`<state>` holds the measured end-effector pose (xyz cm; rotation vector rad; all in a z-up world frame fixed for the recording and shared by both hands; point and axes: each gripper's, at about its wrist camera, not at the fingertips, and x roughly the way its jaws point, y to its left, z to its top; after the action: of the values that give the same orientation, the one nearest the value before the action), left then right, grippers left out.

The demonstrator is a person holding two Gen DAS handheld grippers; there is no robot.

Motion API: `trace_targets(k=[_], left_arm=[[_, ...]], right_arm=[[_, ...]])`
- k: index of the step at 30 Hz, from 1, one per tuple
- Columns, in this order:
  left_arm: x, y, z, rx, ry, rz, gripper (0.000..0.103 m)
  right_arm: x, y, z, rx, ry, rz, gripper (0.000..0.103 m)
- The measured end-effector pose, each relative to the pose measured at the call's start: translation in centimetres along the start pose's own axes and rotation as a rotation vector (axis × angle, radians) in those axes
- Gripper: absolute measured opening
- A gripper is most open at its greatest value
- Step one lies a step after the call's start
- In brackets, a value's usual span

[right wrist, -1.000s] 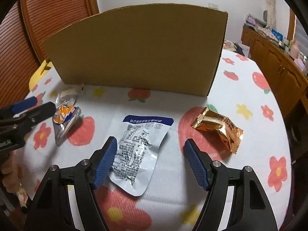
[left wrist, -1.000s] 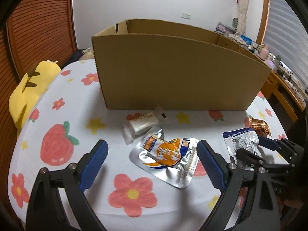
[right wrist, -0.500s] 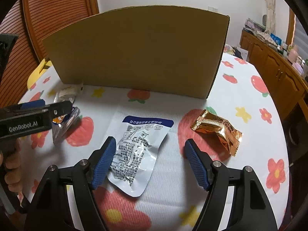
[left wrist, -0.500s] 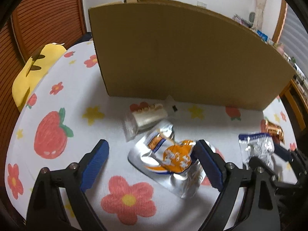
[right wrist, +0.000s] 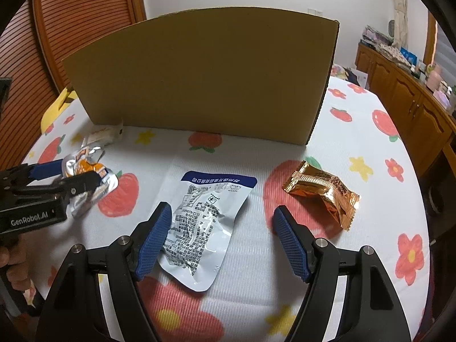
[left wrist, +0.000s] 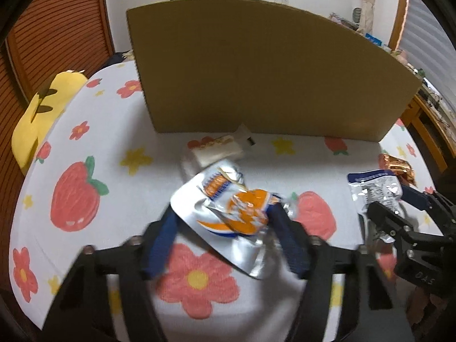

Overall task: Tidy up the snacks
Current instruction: 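Grasp the silver-orange pouch with left tool while right tool grasps the blue-labelled packet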

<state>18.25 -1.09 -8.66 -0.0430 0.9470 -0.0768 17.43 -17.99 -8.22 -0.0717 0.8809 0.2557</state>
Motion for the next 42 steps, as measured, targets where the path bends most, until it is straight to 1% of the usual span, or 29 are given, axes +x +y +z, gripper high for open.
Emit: trace_targets(k=[2, 8, 11, 13, 14, 15, 16, 18, 19, 20, 21, 22, 23, 25, 28, 29, 32, 35, 42], left_arm=[[-0.1, 0.0, -0.1, 0.002, -0.006, -0.015, 0.047], [-0.9, 0.4, -0.6, -0.02, -0.025, -0.093, 0.037], [-1.3, 0.5, -1.0, -0.019, -0.028, -0.125, 0.034], [-1.7, 0.5, -1.2, -0.015, -0.04, -0.14, 0.029], [-2.0, 0.5, -1.3, -0.016, -0.049, -0.145, 0.022], [-2.3, 0.4, -1.5, -0.016, -0.055, -0.152, 0.022], [-2.6, 0.3, -1.5, -0.014, -0.06, -0.158, 0.017], [-3.1, 0.2, -1.5, -0.003, -0.069, -0.164, 0.015], [-3.2, 0.1, -1.5, 0.004, -0.073, -0.165, 0.014], [-3.3, 0.1, -1.4, 0.008, -0.075, -0.165, 0.014], [-3.3, 0.2, -1.4, 0.006, -0.076, -0.169, 0.013], [-3.4, 0.3, -1.4, 0.001, -0.077, -0.175, 0.011], [-3.5, 0.4, -1.4, -0.004, -0.079, -0.185, 0.008], [-3.7, 0.5, -1.4, -0.011, -0.082, -0.203, 0.007], [-3.8, 0.5, -1.5, -0.009, -0.085, -0.207, 0.006], [-3.8, 0.5, -1.6, -0.009, -0.087, -0.208, 0.006], [-3.9, 0.6, -1.7, -0.016, -0.093, -0.223, 0.005], [-4.3, 0.7, -1.8, -0.019, -0.1, -0.244, 0.003], [-5.4, -0.3, -2.0, 0.043, -0.127, -0.252, 0.0]], right_arm=[[0.0, 0.0, 0.0, 0.0, 0.0, 0.0, 0.075], [0.0, 0.0, 0.0, 0.001, 0.0, 0.001, 0.075], [0.0, -0.1, -0.1, -0.001, 0.0, 0.001, 0.075], [0.0, 0.0, -0.1, -0.004, 0.0, 0.0, 0.075], [0.0, 0.1, -0.1, -0.01, -0.001, 0.008, 0.072], [0.0, 0.2, -0.1, -0.015, -0.003, 0.013, 0.07], [-0.1, 0.3, -0.1, -0.021, -0.005, 0.013, 0.068], [-0.2, 0.7, -0.2, -0.038, -0.008, 0.01, 0.064], [-0.2, 0.8, -0.2, -0.046, -0.009, 0.011, 0.061], [-0.3, 1.0, -0.2, -0.055, -0.01, 0.017, 0.054], [-0.3, 1.1, -0.2, -0.062, -0.008, 0.025, 0.051], [-0.4, 1.3, -0.2, -0.069, -0.006, 0.036, 0.045], [-0.4, 1.3, -0.2, -0.07, -0.004, 0.043, 0.042], [-0.5, 1.1, -0.1, -0.051, 0.011, 0.06, 0.042], [-0.5, 0.2, -0.1, -0.009, 0.036, 0.12, 0.038], [-0.7, 0.0, -0.2, -0.002, 0.035, 0.134, 0.036], [-1.3, -0.3, -0.5, 0.011, 0.033, 0.172, 0.035], [-1.6, -0.2, -0.9, 0.007, 0.026, 0.19, 0.035], [-2.9, -0.1, -1.0, 0.012, -0.018, 0.208, 0.035]])
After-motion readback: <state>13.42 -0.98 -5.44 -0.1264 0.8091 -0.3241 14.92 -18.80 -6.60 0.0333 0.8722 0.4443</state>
